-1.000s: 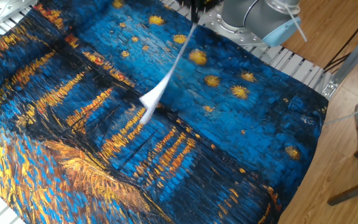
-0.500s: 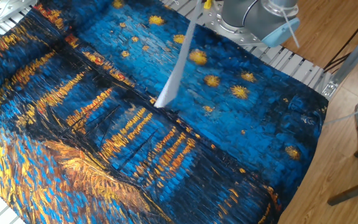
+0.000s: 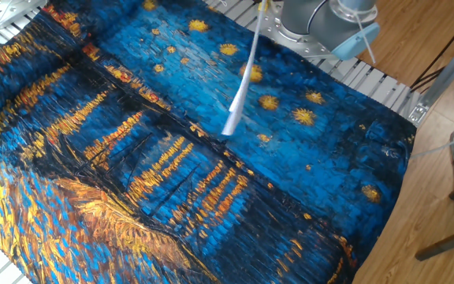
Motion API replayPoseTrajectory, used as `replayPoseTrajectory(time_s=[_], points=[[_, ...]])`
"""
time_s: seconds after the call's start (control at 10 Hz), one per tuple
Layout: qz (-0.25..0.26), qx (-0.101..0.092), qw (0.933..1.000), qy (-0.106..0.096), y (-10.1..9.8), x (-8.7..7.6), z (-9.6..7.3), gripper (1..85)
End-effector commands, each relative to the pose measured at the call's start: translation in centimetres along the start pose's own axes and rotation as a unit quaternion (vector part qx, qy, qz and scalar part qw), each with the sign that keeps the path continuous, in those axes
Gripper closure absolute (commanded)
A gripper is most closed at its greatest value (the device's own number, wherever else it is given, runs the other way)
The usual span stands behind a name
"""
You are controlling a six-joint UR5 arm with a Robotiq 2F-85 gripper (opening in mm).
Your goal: Flip over and spread out the paper that is laid flat on the table
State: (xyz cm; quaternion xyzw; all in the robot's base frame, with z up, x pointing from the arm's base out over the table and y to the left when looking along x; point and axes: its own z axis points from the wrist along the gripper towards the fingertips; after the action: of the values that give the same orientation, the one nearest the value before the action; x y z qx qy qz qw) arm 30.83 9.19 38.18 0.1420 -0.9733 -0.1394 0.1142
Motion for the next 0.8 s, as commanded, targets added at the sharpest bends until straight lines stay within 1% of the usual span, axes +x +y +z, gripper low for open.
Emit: replayPoseTrajectory(time_s=[0.0, 0.1, 0.2, 0.3, 0.4, 0.5, 0.6, 0.7], points=[[-0.001, -0.044, 0.9990, -0.009, 3.8, -0.3, 1.3, 84.7], [0.006, -0.042, 0.9990, -0.017, 4.6, -0.8, 2.3, 84.7], [0.013, -0.051, 0.9984, -0.021, 5.6, -1.0, 2.8, 84.7], [0.019, -0.055, 0.9981, -0.023, 6.0, -1.3, 3.1, 84.7], [0.017, -0.050, 0.9984, -0.022, 5.3, -1.6, 3.3, 84.7], [0.000, -0.040, 0.9990, -0.020, 3.5, -2.2, 3.4, 84.7], [-0.017, -0.036, 0.9990, -0.018, 1.8, -2.9, 3.5, 84.7], [-0.040, -0.019, 0.9989, -0.014, -0.8, -3.3, 3.8, 84.7]])
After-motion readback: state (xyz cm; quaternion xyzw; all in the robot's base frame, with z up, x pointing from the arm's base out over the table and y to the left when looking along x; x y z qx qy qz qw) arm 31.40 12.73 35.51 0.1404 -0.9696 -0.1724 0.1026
